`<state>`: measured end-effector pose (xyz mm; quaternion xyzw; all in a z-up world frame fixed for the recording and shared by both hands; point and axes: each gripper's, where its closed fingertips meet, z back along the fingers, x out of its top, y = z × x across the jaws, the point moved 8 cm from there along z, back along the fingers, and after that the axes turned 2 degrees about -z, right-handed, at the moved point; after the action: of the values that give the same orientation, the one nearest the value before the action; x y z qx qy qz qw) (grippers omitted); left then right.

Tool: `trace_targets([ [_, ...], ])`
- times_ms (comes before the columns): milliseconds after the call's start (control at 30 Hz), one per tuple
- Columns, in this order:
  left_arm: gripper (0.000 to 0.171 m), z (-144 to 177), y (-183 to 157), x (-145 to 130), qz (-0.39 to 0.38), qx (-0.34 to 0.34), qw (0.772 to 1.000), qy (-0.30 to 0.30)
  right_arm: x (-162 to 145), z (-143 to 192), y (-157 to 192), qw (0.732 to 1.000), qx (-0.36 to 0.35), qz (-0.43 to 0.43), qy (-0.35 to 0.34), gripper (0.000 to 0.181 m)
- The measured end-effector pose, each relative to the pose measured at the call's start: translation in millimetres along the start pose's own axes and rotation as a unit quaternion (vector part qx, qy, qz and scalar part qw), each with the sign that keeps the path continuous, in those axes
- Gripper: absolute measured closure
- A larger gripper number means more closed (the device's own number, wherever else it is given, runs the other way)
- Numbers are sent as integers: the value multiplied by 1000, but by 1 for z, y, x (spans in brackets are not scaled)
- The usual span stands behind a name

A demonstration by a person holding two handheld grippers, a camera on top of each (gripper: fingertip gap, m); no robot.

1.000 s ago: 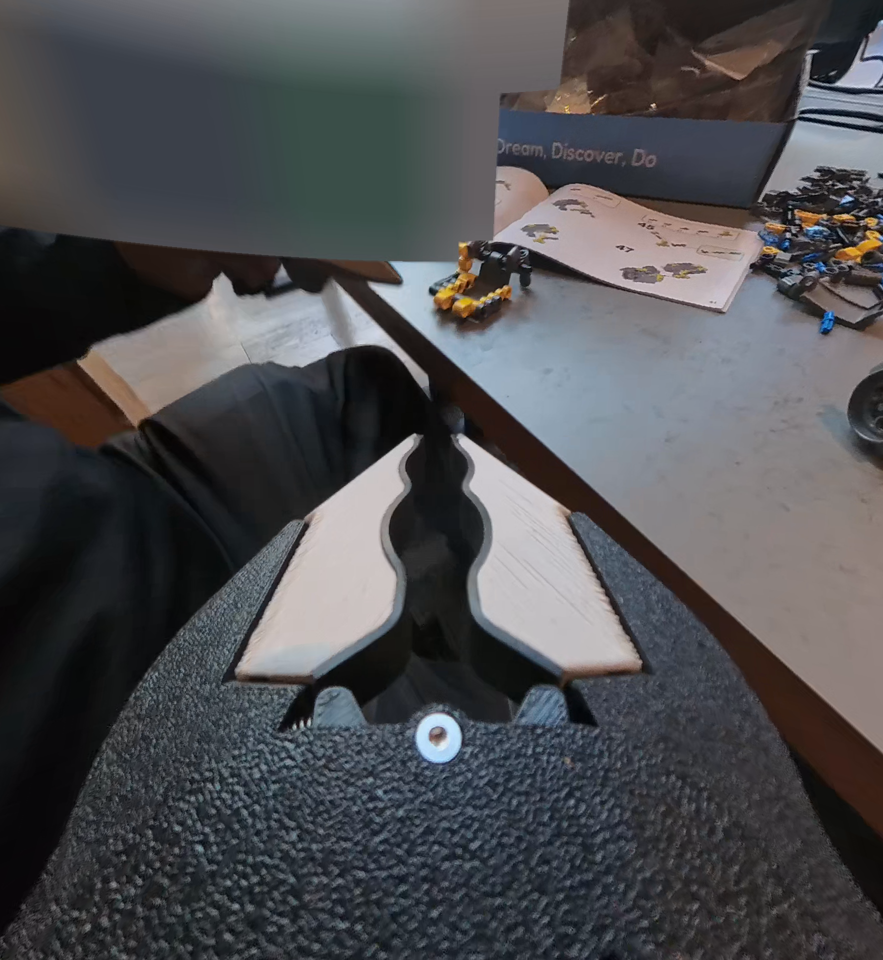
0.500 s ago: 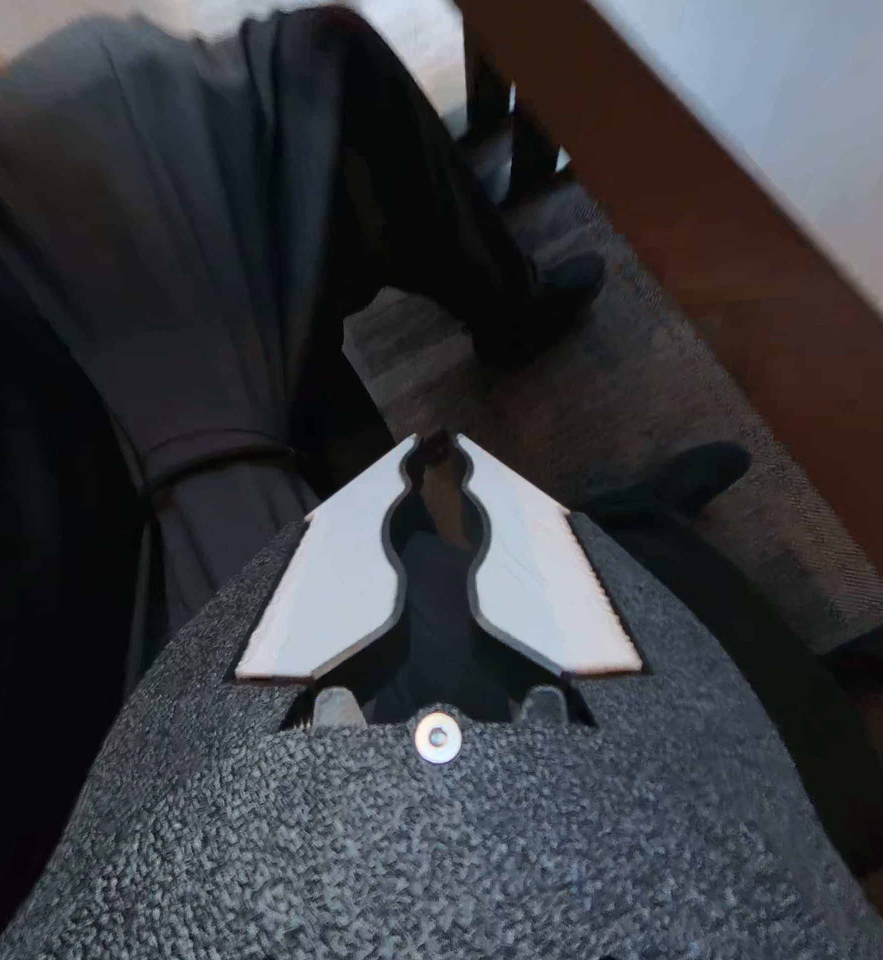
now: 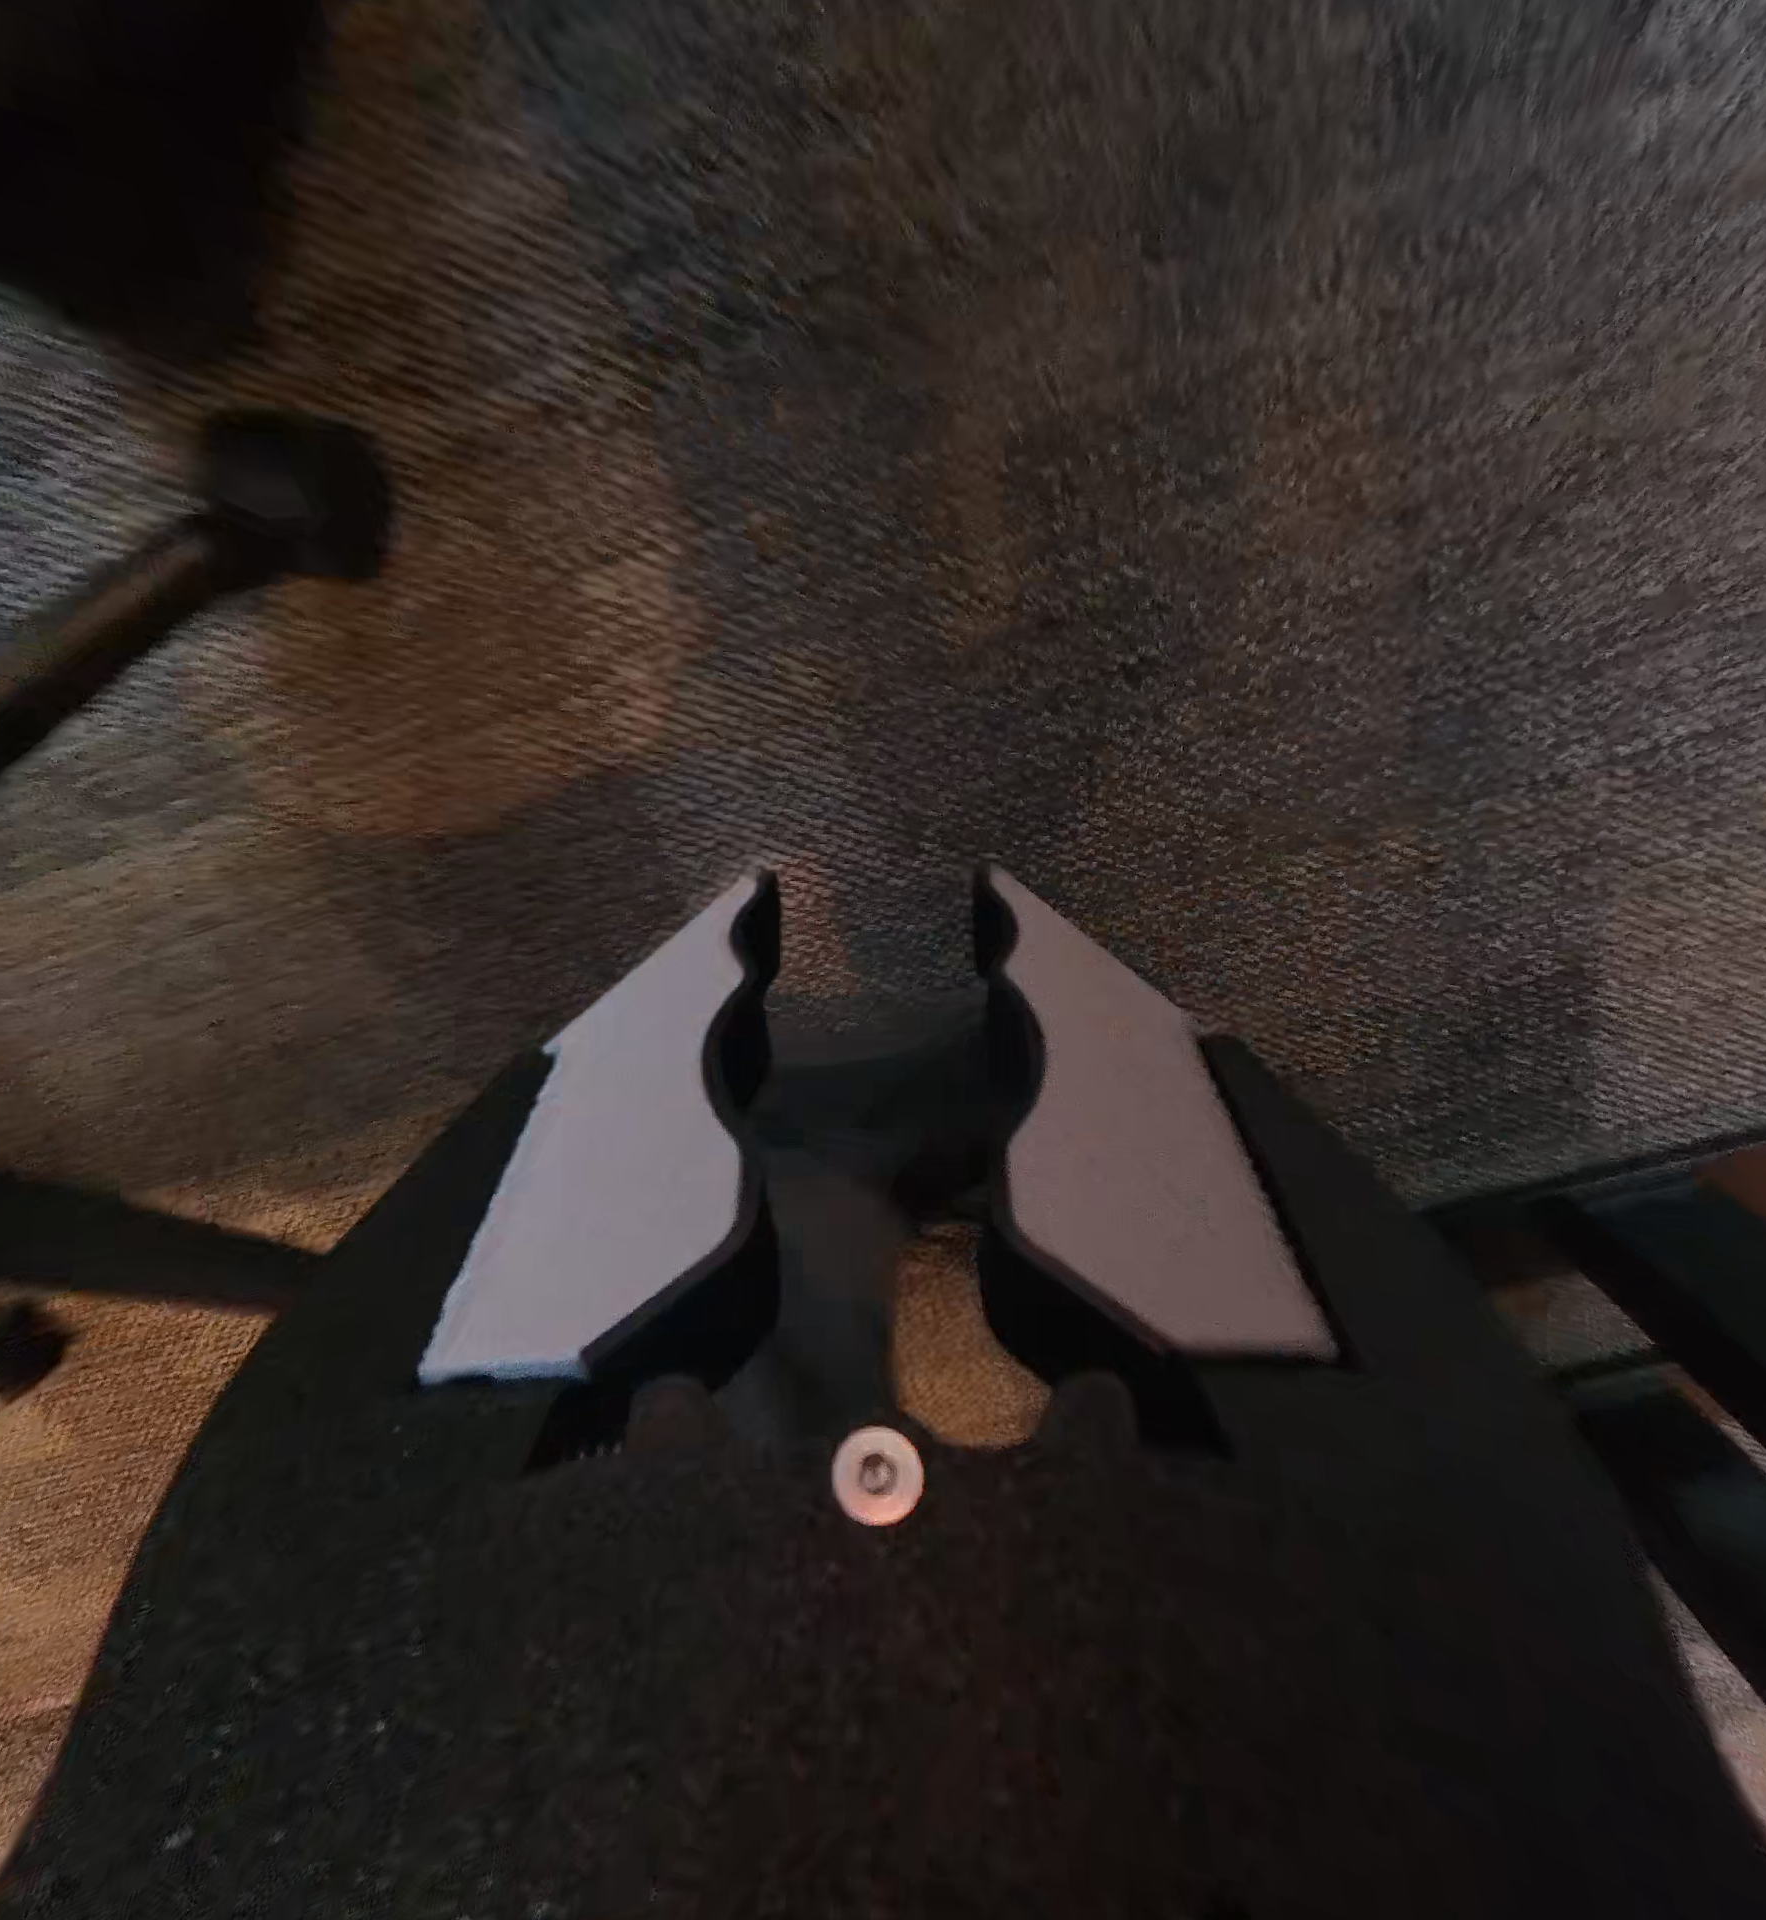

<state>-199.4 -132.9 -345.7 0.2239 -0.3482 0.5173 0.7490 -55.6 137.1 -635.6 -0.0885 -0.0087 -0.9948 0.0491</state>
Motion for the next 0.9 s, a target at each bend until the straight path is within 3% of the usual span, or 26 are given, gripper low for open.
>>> trace_targets([
  [67, 135, -4, 5, -7, 25, 6, 1000, 1, -5, -56, -22, 1000, -1, -25, 16, 156],
  [200, 137, 1, 16, -47, 64, 32, 997, 36, -18, -157, -41, 997, -2, -67, 31, 152],
  [333, 147, 25, 30, -75, 89, 102, 991, 22, -21, -220, -57, 995, -50, -55, 72, 160],
  [567, 151, 47, 64, -107, 123, 175, 976, -35, 3, -258, -75, 987, -59, -147, 32, 156],
  [900, 163, 59, 88, -127, 135, 188, 971, -61, 4, -292, -86, 974, -72, -205, 65, 155],
])
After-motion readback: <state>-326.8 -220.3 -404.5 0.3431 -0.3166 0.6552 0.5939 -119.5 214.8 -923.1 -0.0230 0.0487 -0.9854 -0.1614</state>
